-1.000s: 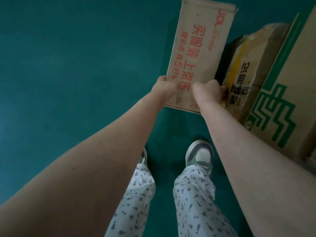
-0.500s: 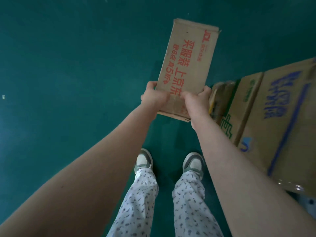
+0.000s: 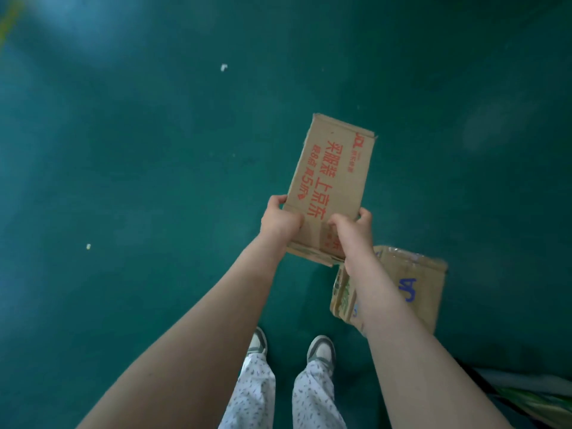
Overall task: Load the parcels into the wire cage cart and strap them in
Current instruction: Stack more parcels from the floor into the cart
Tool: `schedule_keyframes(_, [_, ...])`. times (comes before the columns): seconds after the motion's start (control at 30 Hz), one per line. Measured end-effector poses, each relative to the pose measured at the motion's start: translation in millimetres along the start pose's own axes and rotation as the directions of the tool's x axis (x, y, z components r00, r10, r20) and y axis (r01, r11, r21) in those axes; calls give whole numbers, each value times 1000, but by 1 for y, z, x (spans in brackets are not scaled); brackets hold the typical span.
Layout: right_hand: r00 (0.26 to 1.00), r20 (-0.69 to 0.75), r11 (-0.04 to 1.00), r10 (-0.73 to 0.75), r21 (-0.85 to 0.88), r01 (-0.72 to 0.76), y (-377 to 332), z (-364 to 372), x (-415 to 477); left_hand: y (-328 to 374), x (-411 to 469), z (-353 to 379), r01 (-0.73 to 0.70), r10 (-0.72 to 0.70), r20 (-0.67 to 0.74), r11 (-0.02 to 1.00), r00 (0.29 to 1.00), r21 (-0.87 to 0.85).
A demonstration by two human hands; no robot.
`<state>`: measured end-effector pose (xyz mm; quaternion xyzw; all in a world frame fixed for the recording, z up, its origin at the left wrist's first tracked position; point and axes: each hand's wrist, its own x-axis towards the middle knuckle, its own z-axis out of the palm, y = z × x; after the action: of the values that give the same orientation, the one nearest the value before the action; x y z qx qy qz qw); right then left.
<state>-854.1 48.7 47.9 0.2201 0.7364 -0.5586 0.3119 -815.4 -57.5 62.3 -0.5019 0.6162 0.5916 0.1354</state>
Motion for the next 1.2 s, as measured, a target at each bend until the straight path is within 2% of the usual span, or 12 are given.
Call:
schedule_keyframes(0.2, [994, 3, 994, -109, 26, 109, -69, -40, -70, 57, -86, -10, -96, 97, 7, 992, 995, -78])
schedule_keyframes(0.5, [968, -25, 968, -249, 24, 249, -119, -81, -155, 90, -177, -22, -204, 213, 49, 968, 976, -147])
schedule_keyframes(0.87, [936, -177, 939, -304, 109, 326, -126, -96, -225, 106, -236, -45, -315, 332, 200, 942, 922, -114])
schedule_keyframes(1.2, [885, -375, 913, -275, 186, 363, -104, -103, -276, 99, -274, -54, -402, 379, 384, 915, 842, -20])
